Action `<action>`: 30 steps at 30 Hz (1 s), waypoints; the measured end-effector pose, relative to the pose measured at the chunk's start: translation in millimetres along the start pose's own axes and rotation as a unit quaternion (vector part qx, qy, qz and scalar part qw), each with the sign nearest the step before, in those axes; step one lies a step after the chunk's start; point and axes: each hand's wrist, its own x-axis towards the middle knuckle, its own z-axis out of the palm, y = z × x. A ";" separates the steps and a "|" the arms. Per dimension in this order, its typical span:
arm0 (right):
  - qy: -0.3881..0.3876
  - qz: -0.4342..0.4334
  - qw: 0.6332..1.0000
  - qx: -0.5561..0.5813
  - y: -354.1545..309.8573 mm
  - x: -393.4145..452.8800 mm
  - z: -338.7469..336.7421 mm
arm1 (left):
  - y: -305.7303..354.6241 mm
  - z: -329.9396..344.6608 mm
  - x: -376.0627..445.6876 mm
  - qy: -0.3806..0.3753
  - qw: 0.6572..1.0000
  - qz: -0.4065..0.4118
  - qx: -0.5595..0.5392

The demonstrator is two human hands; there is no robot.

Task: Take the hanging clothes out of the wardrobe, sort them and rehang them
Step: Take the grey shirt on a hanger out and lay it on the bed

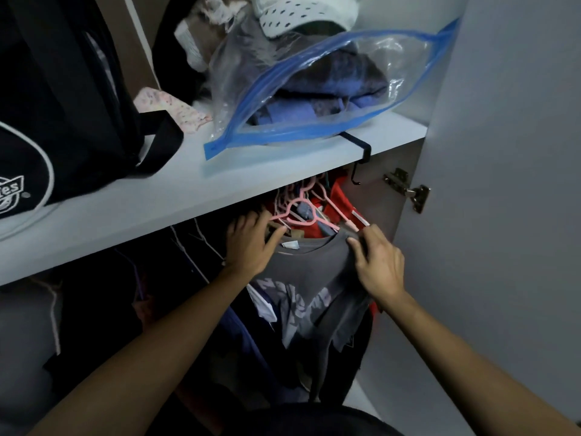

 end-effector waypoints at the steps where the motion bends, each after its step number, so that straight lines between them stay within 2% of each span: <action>1: 0.000 0.003 1.000 0.000 3.7 -4.2 -8.9 | 4.8 -4.8 -2.3 -0.002 1.000 0.004 0.000; 9: 0.004 0.022 1.000 0.012 21.6 -40.3 -79.5 | 58.1 -51.7 -32.8 0.019 0.994 0.018 -0.106; 17: 0.067 0.050 0.997 -0.002 27.7 -113.1 -140.1 | 109.5 -76.1 -73.5 0.033 0.985 0.081 -0.149; 26: 0.154 0.170 0.972 -0.059 28.4 -243.0 -204.7 | 178.0 -82.2 -129.0 0.017 0.947 0.208 -0.245; 30: 0.186 0.236 0.950 -0.084 38.5 -318.0 -248.0 | 230.7 -93.2 -165.7 -0.024 0.923 0.256 -0.286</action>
